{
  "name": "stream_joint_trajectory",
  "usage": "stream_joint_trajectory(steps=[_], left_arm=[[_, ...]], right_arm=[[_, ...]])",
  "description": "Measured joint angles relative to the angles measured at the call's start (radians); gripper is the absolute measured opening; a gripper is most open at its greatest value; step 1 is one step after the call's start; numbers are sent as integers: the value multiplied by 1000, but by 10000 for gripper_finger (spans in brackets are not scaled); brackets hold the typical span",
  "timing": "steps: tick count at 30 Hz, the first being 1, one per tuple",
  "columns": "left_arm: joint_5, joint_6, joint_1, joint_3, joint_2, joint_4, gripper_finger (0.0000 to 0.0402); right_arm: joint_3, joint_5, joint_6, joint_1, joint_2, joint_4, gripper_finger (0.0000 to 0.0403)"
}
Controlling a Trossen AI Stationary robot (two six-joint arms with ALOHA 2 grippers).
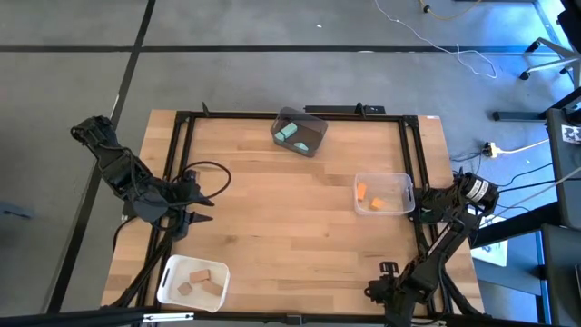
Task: Sort & place blocks by color
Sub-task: Put the yellow block into the transparent bin
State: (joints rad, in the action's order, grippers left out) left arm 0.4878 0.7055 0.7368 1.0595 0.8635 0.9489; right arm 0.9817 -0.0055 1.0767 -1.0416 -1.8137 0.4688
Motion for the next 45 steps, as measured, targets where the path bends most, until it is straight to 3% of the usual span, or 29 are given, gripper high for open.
stream_joint_trajectory(steps=[40, 45], left_arm=[[39, -1, 0, 0, 0, 0, 183], [43, -1, 0, 0, 0, 1, 183]], right_arm=[[1, 71, 40, 2, -25, 18, 179], [2, 70, 41, 2, -25, 17, 154]])
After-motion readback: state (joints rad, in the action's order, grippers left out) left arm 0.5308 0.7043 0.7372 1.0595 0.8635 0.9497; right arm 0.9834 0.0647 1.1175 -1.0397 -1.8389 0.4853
